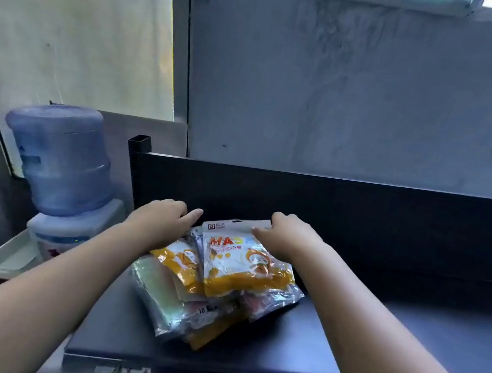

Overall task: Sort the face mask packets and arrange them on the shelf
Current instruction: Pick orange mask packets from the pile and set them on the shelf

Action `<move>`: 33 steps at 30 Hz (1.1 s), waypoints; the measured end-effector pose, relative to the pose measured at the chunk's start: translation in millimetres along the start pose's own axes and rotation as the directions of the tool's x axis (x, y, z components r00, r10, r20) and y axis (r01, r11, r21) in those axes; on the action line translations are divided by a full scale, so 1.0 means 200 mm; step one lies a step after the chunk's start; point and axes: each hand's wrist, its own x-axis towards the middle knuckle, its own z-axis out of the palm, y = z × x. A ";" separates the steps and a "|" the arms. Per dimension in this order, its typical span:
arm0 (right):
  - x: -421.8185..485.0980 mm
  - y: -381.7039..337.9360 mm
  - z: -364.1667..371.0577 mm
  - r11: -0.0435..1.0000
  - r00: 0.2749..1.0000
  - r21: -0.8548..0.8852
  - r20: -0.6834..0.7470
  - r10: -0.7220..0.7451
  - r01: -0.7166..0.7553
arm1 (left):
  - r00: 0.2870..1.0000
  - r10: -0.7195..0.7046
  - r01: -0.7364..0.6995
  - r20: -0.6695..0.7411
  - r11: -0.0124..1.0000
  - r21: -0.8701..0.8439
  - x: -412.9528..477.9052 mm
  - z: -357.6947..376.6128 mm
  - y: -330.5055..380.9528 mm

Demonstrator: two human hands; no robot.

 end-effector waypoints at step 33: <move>0.01 0.08 0.31 0.677 0.963 0.727 -0.083 0.256 -0.117 | 0.739 -0.486 0.618 0.467 0.212 -0.757 -0.02 -0.05 -0.28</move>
